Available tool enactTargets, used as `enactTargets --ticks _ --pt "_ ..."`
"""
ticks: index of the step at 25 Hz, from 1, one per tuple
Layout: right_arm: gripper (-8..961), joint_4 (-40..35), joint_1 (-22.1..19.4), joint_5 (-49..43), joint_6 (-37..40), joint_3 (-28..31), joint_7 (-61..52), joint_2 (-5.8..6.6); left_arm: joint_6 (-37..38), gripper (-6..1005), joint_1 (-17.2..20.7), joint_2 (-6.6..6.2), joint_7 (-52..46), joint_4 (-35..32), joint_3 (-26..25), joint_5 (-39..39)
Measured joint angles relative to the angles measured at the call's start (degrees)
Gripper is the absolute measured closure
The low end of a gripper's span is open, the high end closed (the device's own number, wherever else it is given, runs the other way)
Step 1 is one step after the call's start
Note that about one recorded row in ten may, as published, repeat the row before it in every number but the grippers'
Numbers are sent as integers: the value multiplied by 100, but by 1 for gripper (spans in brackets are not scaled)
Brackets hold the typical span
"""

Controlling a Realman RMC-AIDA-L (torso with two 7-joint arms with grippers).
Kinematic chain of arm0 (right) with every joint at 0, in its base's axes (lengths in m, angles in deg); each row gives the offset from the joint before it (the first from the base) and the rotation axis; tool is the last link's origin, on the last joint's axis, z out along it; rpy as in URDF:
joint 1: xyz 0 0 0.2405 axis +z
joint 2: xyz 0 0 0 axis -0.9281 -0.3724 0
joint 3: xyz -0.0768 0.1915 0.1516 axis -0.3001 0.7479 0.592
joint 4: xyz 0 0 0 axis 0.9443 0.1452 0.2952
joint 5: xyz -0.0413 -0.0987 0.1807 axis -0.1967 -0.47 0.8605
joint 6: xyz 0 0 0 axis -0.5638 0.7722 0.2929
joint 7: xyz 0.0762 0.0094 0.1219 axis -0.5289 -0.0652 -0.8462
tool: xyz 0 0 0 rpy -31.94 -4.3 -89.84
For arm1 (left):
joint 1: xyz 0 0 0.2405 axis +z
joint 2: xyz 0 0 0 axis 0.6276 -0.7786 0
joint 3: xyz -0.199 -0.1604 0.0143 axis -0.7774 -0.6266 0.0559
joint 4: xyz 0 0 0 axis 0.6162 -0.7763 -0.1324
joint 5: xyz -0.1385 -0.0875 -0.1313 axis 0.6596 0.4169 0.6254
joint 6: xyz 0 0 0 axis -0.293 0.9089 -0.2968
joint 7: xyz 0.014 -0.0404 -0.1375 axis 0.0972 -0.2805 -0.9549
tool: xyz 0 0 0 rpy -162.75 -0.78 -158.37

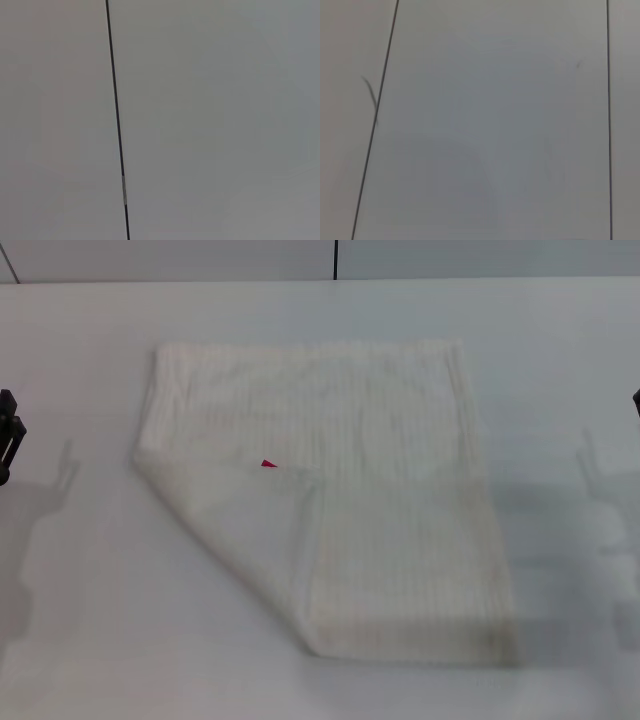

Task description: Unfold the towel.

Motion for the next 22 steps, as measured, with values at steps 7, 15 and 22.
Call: enactTargets --ticks 7,15,22 --pt "275 -8 22 1 68 1 0 17 0 188 10 -1 -2 47 0 4" --pt "275 -1273 -26 -3 1173 56 178 337 -192 189 89 -23 -10 355 124 5" --pt "292 -4133 -185 12 4354 1099 2166 723 -2299 189 397 -204 55 2339 -40 -589"
